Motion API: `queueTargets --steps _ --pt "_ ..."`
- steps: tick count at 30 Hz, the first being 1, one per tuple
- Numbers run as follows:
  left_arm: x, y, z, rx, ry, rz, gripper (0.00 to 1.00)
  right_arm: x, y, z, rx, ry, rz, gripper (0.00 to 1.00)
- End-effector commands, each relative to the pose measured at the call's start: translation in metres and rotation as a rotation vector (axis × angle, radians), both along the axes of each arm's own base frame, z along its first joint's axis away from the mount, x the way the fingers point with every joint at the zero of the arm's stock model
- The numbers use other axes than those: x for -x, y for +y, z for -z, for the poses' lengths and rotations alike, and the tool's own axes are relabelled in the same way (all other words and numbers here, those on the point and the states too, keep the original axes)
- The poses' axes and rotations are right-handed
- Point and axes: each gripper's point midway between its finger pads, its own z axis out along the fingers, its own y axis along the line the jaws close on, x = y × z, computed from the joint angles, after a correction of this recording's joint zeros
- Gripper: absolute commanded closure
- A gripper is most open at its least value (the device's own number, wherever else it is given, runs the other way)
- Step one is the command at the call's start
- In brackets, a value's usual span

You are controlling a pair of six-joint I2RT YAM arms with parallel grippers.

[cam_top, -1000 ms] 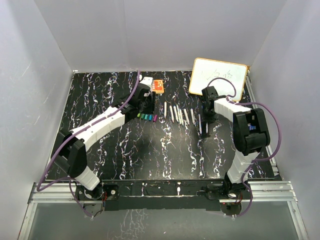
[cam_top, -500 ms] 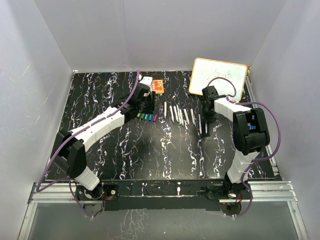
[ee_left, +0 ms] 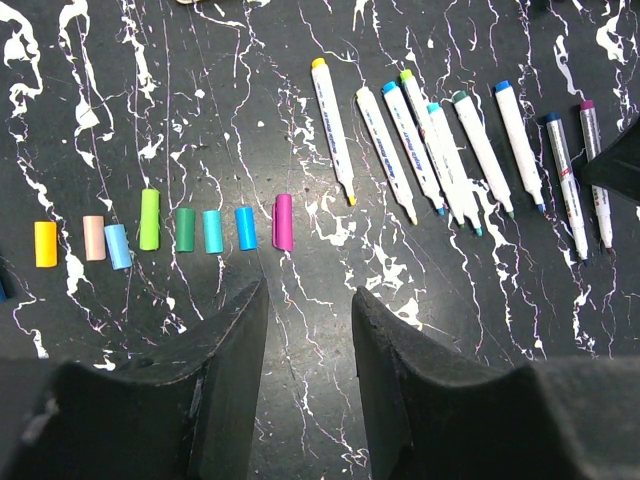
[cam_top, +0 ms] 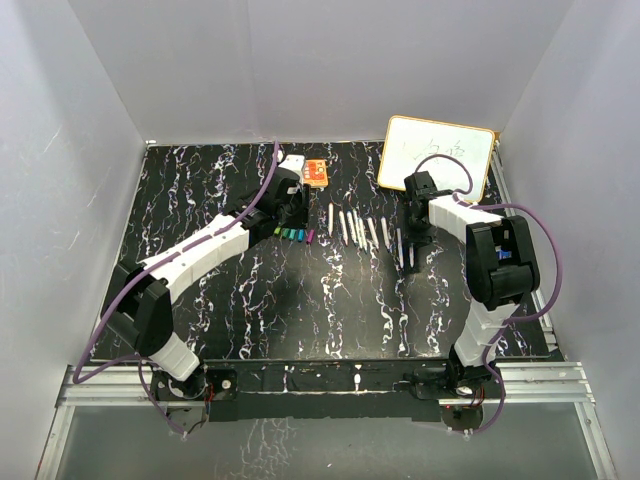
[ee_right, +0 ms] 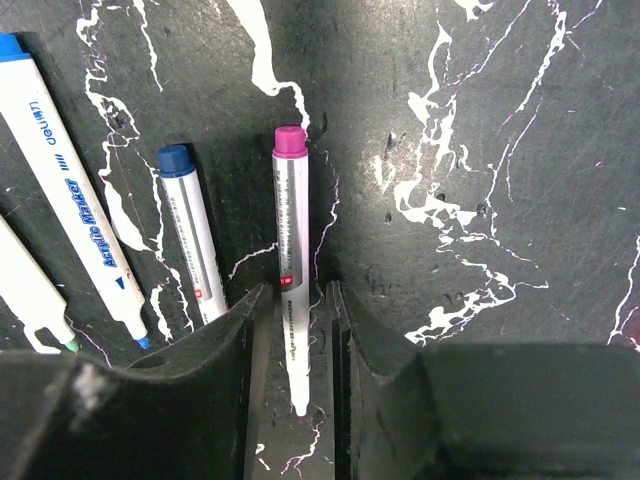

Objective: Open the pen caps

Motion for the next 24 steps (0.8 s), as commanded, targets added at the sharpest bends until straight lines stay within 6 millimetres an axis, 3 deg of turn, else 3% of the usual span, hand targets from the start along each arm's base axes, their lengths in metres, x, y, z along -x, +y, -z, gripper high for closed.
queueTargets --steps 1,7,11,18,21,24 --pt "-0.001 0.007 -0.029 0.033 -0.061 -0.017 0.62 -0.017 0.004 -0.015 -0.031 -0.076 0.006 0.72" --pt "0.0 0.008 -0.028 0.028 -0.06 -0.019 0.62 -0.026 0.006 -0.032 -0.043 -0.122 0.01 0.69" --pt "0.001 0.009 -0.031 0.031 -0.065 -0.023 0.62 -0.034 0.006 -0.056 -0.046 -0.179 0.022 0.69" --pt "0.002 0.011 -0.034 0.029 -0.068 -0.023 0.61 -0.041 0.01 -0.133 -0.091 -0.342 0.012 0.68" --pt "0.002 0.012 -0.036 0.031 -0.074 -0.031 0.49 -0.043 0.021 -0.166 -0.158 -0.451 -0.03 0.64" --pt "0.004 0.015 -0.042 0.048 -0.097 -0.035 0.34 -0.044 0.031 -0.194 -0.223 -0.591 -0.073 0.5"
